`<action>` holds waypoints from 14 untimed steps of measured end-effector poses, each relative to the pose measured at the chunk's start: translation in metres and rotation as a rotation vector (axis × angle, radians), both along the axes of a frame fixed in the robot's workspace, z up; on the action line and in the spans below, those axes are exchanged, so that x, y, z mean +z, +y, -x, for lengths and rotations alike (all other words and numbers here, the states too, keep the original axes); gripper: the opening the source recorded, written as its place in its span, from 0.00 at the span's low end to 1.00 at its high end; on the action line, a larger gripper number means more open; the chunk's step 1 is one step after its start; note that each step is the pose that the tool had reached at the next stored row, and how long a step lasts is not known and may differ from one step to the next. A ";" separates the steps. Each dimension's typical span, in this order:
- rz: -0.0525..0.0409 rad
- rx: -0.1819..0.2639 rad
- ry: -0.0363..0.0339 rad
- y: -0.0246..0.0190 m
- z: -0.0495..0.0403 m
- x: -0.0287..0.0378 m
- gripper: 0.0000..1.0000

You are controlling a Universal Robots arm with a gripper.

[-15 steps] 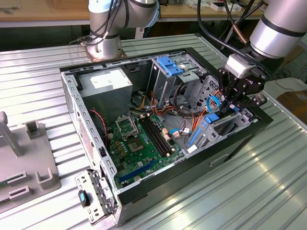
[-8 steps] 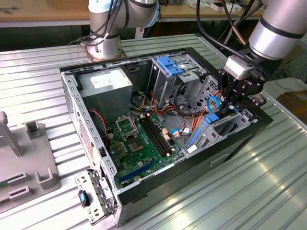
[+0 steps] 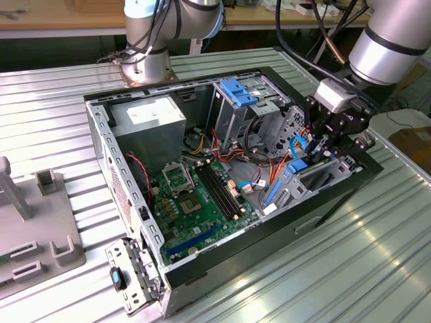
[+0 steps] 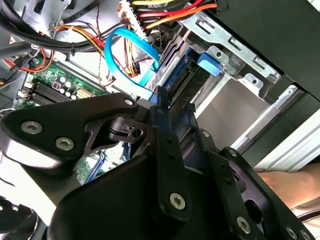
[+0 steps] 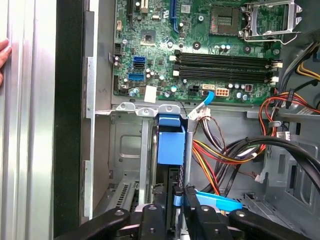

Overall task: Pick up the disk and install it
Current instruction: 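Insert the first disk wire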

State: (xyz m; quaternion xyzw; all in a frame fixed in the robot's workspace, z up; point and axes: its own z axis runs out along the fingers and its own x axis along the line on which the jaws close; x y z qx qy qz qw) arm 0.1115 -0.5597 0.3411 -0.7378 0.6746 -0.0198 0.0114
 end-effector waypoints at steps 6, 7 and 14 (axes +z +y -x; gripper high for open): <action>0.0000 0.000 0.0000 0.0000 -0.0001 0.0290 0.30; 0.0000 0.000 0.0000 0.0000 -0.0001 0.0345 0.30; 0.0001 0.000 0.0000 0.0000 -0.0001 0.0715 0.30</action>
